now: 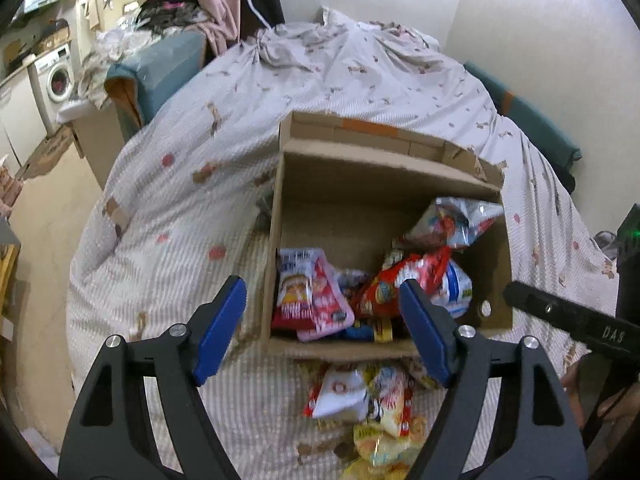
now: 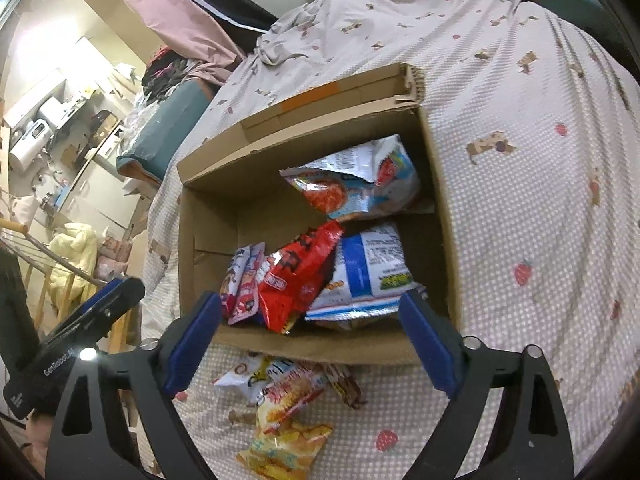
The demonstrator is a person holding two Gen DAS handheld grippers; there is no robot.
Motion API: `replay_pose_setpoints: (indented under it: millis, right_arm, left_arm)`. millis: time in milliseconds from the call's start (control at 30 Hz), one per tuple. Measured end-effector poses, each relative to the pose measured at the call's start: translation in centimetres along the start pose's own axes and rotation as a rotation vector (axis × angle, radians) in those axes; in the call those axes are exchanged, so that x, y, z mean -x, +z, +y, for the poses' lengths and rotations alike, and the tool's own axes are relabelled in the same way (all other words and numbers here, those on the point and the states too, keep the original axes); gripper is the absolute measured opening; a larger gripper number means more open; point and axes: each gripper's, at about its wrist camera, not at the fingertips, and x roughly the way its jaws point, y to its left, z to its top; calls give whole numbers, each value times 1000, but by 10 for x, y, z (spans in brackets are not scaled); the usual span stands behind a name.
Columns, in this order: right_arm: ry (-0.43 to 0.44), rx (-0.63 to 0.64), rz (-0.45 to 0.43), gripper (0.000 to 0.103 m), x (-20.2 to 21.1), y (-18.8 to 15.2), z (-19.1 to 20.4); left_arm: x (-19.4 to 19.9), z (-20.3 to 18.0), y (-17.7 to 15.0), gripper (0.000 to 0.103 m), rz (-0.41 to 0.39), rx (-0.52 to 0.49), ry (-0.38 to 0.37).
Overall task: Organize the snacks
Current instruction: 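Grasp the yellow cheese bag with the left gripper while the right gripper grasps the brown bar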
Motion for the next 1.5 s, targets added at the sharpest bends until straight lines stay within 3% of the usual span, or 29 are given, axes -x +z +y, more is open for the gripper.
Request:
replay_pose_setpoints:
  millis: [300, 400, 600, 967, 1100, 1200, 1300, 1500]
  right_arm:
    - [-4, -82, 61, 93, 9, -32, -14]
    - [-22, -98, 76, 93, 10, -41, -18]
    - [-55, -102, 89, 93, 14, -50, -33]
    - [-88, -149, 122, 93, 17, -62, -62]
    - [-93, -143, 146, 93, 7, -61, -59]
    - [-130, -76, 181, 93, -9, -62, -49]
    - [-118, -4, 244, 89, -34, -63, -33]
    - [-129, 80, 317, 69, -71, -66, -10]
  left_arm:
    - [-20, -7, -60, 76, 254, 11, -54]
    - [-33, -22, -91, 76, 359, -22, -98]
    - [-55, -52, -131, 76, 491, -101, -124]
    - [-94, -82, -165, 76, 597, -219, -46]
    - [-88, -89, -169, 51, 599, -245, -74]
    - [-77, -90, -171, 46, 614, -229, -95]
    - [-59, -87, -171, 45, 616, -209, -130]
    - [-25, -74, -164, 45, 578, -178, -172]
